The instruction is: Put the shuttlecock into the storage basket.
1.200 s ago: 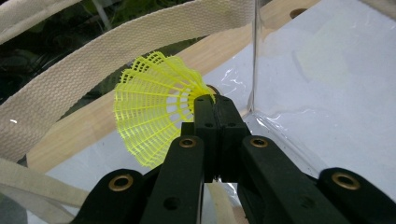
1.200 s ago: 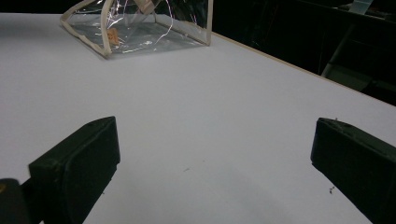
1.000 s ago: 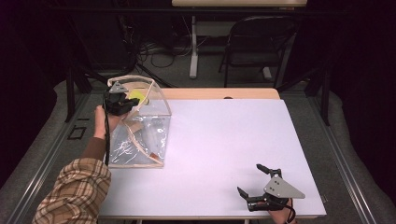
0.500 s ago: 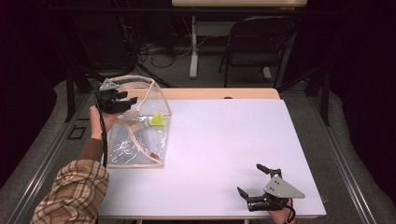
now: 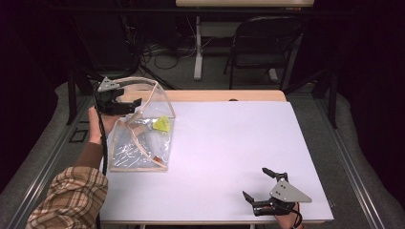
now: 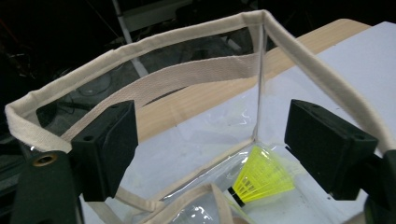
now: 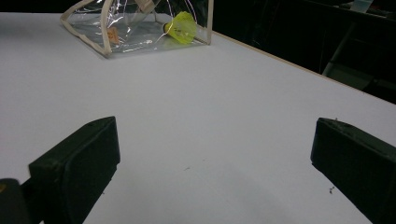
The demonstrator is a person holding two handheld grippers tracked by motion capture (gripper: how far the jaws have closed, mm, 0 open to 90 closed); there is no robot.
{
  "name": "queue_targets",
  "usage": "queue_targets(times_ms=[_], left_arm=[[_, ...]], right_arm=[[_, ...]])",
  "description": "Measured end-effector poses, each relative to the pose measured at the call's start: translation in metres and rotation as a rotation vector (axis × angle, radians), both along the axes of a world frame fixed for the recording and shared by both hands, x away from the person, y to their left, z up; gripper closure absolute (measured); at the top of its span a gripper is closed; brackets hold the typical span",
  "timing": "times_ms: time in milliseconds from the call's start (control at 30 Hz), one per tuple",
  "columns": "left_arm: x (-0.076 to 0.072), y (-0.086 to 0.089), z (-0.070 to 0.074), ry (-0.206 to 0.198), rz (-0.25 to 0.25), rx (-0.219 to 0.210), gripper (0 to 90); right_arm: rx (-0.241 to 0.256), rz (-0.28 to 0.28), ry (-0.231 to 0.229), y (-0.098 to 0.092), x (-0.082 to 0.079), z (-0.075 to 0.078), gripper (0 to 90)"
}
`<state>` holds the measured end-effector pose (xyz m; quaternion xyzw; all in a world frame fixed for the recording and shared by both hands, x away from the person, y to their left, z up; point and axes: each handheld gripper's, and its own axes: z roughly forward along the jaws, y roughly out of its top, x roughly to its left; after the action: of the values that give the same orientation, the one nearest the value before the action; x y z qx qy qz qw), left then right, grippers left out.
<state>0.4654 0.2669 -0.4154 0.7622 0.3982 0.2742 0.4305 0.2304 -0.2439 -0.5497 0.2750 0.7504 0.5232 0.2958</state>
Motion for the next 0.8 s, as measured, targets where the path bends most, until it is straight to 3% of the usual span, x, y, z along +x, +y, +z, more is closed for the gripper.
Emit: queue_targets(times_ms=[500, 800], left_arm=[[-0.021, -0.01, 0.015, -0.038, -0.032, -0.004, 4.6], [-0.036, -0.017, 0.016, -0.057, -0.055, 0.002, 0.4]], right_arm=[[0.008, 0.002, -0.001, -0.001, 0.002, -0.001, 0.8], [0.012, -0.004, 0.002, -0.003, 0.0, -0.001, 0.8]])
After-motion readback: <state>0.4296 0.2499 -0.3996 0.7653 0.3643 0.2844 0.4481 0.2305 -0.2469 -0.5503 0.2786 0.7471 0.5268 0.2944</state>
